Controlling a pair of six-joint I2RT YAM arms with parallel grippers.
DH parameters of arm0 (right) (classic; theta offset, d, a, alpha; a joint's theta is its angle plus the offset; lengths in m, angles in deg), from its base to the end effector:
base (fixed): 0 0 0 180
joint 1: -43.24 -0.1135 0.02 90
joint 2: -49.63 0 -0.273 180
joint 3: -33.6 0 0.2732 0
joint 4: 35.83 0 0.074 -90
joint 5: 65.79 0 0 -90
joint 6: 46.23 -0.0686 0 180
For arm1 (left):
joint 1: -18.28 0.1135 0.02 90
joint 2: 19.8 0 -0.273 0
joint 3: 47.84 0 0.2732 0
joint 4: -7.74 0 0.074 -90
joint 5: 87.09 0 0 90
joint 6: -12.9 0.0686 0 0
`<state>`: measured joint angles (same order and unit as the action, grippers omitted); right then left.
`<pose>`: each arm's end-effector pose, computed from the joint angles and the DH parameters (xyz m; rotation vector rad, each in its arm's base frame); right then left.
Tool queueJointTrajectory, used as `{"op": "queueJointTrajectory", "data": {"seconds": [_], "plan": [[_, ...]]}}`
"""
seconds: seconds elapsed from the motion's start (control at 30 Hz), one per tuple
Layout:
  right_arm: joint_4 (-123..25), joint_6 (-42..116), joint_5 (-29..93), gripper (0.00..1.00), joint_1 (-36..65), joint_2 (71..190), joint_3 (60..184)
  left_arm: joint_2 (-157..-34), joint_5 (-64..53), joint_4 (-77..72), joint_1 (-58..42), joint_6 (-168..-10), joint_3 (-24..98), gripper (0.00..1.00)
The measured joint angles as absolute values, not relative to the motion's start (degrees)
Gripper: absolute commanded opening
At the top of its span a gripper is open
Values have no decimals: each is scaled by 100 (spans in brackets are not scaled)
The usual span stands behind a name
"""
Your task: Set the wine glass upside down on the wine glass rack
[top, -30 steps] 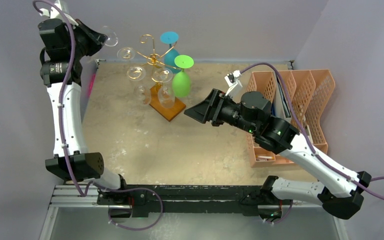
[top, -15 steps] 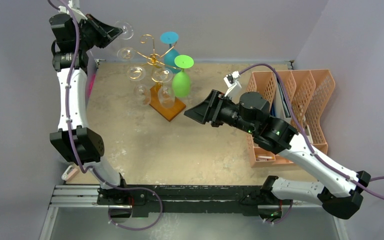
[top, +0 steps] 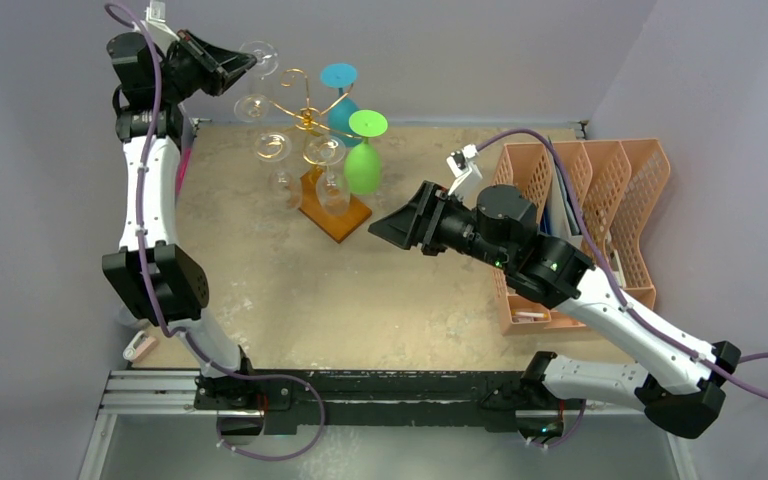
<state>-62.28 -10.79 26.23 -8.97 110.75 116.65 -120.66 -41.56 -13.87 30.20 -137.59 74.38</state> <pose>0.1719 0.2257 0.4433 0.0079 1.8628 1.4011 0.4491 0.0457 0.4806 -0.4188 1.6724 -1.2489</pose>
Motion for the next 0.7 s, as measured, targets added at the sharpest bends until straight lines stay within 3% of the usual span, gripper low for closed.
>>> {"op": "queueJointTrajectory", "data": {"seconds": [0.7], "plan": [[-6188,-1011,2403,67,-897,11091,11652,-12085,-3898,-1580,2653,-14190,7055,0]]}}
